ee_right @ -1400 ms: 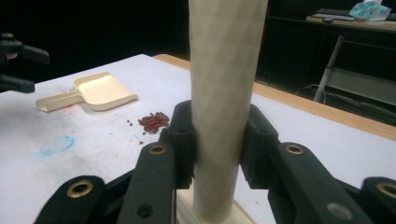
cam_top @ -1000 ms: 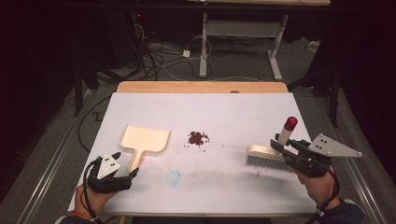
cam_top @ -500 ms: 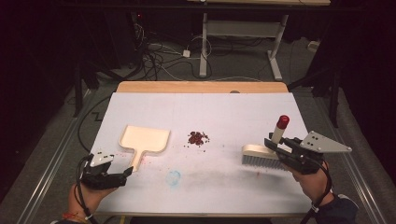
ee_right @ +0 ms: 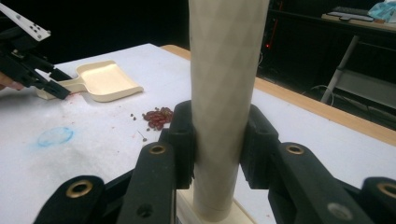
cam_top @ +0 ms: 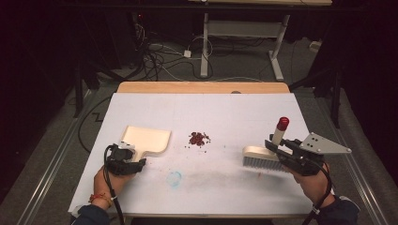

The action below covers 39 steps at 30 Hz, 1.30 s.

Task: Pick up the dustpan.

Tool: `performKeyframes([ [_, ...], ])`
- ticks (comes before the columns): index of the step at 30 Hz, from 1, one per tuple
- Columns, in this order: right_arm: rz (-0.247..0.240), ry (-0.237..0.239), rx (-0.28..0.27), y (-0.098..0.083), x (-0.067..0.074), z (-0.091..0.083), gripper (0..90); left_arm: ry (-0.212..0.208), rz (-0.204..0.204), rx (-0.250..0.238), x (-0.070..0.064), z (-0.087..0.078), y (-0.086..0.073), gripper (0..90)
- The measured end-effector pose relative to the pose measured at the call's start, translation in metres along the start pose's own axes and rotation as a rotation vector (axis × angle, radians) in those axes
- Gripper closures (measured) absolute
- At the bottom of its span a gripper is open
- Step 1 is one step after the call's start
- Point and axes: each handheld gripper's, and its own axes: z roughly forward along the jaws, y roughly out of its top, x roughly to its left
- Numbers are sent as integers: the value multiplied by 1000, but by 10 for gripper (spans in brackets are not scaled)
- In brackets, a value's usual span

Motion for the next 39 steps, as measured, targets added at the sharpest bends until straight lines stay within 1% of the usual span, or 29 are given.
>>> performKeyframes([
  [1, 0, 0, 0, 0, 0, 0, 701, 0, -1, -6, 1, 1, 1, 408],
  [2, 2, 2, -3, 0, 0, 0, 701, -3, 3, -10, 1, 3, 3, 440],
  [3, 9, 4, -8, 0, 0, 0, 701, -4, 11, -12, 2, 4, 4, 451],
  [4, 11, 5, -8, 0, -1, -1, 701, -3, 11, -14, 2, 5, 5, 473],
  [5, 11, 5, -8, 0, -1, -1, 701, -3, 6, -18, 3, 6, 6, 473],
  [7, 11, 4, -6, -1, -1, 0, 701, -2, 23, -17, 3, 7, 8, 505],
  [8, 11, 4, -6, -1, -1, 0, 701, -7, 22, -20, 4, 8, 9, 522],
  [10, 9, 7, -5, -1, -1, 0, 701, -11, 15, -29, 6, 9, 9, 576],
  [12, 7, 11, -3, -1, 0, 1, 701, -17, 17, -30, 8, 10, 11, 632],
  [14, 7, 17, -2, -1, 0, 2, 701, -23, 23, -24, 9, 10, 13, 635],
  [17, 6, 23, 3, -1, 0, 3, 701, -17, 34, -30, 8, 10, 13, 638],
  [19, 7, 23, 2, -1, -1, 3, 701, -19, 28, -38, 9, 10, 13, 639],
  [22, 5, 25, -6, 1, -1, 3, 701, -9, 35, -63, 10, 7, 13, 641],
  [24, -1, 24, -2, 0, -1, 3, 701, -18, 32, -82, 12, 5, 14, 641],
  [26, -3, 25, 6, -1, -2, 4, 701, -22, 41, -95, 12, 3, 15, 642],
  [30, -7, 20, 6, -1, -2, 2, 702, -42, 44, -124, 10, -5, 16, 642],
  [34, 3, 11, -3, -1, -4, -1, 702, -54, 48, -150, 9, -17, 17, 642],
  [37, 13, 3, 0, -2, -5, -1, 702, -67, 66, -158, 6, -26, 16, 642],
  [39, 14, 3, 1, -3, -6, 0, 702, -85, 81, -152, 2, -31, 13, 642],
])
